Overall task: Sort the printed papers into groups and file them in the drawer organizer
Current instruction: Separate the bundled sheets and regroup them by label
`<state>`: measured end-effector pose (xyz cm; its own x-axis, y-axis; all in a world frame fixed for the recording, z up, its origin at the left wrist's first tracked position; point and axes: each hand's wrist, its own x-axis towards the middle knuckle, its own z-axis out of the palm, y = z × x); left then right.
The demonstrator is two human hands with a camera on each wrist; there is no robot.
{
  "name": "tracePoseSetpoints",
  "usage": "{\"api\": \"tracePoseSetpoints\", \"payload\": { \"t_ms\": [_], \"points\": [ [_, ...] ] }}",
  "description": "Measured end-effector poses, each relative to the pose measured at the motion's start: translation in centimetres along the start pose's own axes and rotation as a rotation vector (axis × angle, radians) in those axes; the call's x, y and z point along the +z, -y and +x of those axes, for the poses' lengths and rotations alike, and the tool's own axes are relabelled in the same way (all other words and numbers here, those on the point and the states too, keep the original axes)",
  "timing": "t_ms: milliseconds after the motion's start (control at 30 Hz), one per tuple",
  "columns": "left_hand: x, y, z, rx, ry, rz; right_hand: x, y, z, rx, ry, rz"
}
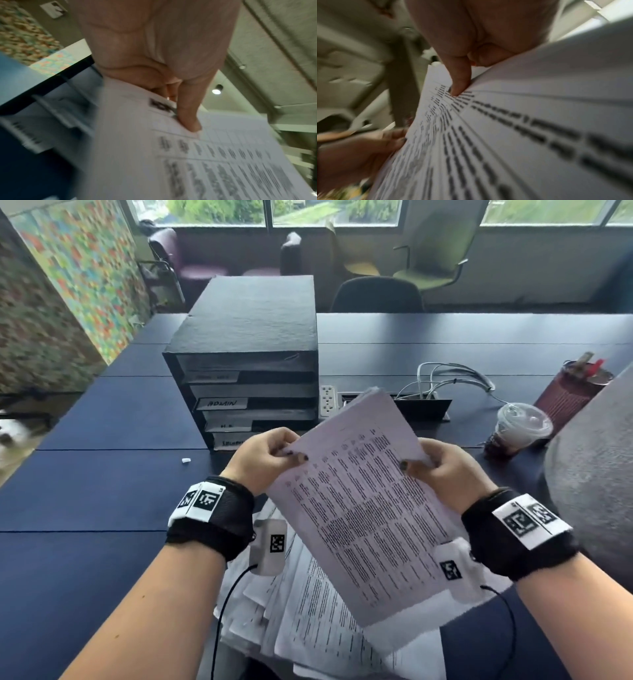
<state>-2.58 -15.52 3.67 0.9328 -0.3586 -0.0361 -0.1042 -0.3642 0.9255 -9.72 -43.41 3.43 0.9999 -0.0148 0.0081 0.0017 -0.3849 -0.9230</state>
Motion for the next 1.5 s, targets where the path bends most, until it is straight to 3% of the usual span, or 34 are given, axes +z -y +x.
{"api": "tracePoseSetpoints", "payload": {
  "t_ms": [67,133,200,267,400,533,667,767,833,1000,1200,1267,1400,1500],
  "points": [
    [0.4,1.5,0.4,-0.094,-0.099,0.036,-0.3,-2.0,-0.3,0.068,-0.044,0.144],
    [1.3,2.8,0.4,-0.259,-0.116,-0.082,-0.3,-4.4,-0.9,0.118,-0.101,0.229],
    [2.6,3.8,0.0,-0.419,-0.029,-0.318,0.2,-6.7,-1.5,0.204,-0.145,0.332],
    [4.2,4.7,-0.4,-0.484,0.063,-0.418,1.2,-8.8,-2.1,0.283,-0.182,0.423],
    [6.8,6.8,-0.6,-0.451,0.059,-0.205,2.8,-11.0,-3.0,0.38,-0.194,0.434],
    [8.1,8.4,-0.9,-0.41,0.11,-0.039,1.7,-11.0,-2.2,0.351,-0.282,0.31],
    [8.6,8.4,-1.1,-0.386,0.14,-0.07,-0.3,-10.3,-0.3,0.311,-0.304,0.355],
    [8.4,8.7,-1.2,-0.375,0.182,-0.114,-0.6,-10.3,-0.5,0.375,-0.228,0.428],
    [8.2,9.0,-1.3,-0.377,0.196,-0.102,-0.5,-10.7,-1.2,0.37,-0.207,0.288],
    [8.1,9.5,-1.2,-0.316,0.141,-0.023,-0.2,-8.6,-0.8,0.142,-0.146,-0.387],
    [8.3,7.9,-0.7,-0.326,0.216,-0.24,2.1,-6.9,0.8,0.112,0.068,-0.898],
    [7.7,7.9,-0.6,-0.358,0.188,-0.224,3.0,-7.6,0.4,0.033,0.028,-0.866],
    [7.1,9.5,0.1,-0.455,-0.171,-0.059,4.2,-9.4,-1.1,-0.043,0.026,-0.744],
    [7.6,10.0,0.3,-0.489,-0.19,-0.053,4.5,-10.8,-2.1,-0.14,-0.03,-0.75]
  ]
}}
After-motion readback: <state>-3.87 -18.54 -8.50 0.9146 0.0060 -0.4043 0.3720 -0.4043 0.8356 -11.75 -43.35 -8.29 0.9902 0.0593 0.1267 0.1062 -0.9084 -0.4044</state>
